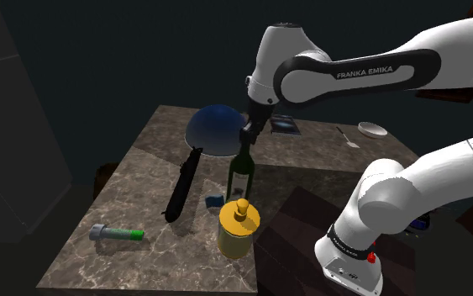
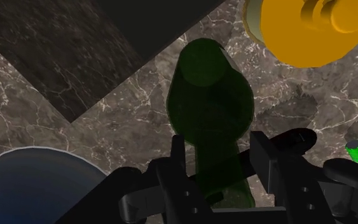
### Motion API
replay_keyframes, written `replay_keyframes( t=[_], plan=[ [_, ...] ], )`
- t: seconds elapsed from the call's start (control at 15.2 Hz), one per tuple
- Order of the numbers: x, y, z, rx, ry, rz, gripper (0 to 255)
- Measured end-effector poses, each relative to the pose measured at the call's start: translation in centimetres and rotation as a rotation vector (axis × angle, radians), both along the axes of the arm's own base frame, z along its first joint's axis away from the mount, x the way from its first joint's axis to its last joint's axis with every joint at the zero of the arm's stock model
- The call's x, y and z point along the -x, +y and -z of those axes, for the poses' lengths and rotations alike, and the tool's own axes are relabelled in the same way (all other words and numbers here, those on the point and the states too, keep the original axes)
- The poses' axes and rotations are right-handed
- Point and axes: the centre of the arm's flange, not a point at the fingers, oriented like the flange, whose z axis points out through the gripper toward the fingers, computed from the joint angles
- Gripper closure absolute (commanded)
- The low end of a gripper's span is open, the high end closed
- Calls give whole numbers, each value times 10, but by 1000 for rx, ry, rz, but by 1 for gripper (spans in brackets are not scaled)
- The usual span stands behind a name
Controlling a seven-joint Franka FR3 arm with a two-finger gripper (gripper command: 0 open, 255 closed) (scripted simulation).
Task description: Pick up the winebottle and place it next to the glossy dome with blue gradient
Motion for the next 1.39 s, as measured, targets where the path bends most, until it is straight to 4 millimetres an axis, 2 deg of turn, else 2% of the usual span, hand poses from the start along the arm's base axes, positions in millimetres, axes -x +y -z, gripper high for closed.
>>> replay_keyframes(
  t=[1.39],
  plan=[
    [-1, 0, -111, 0, 0, 0, 255]
  ],
)
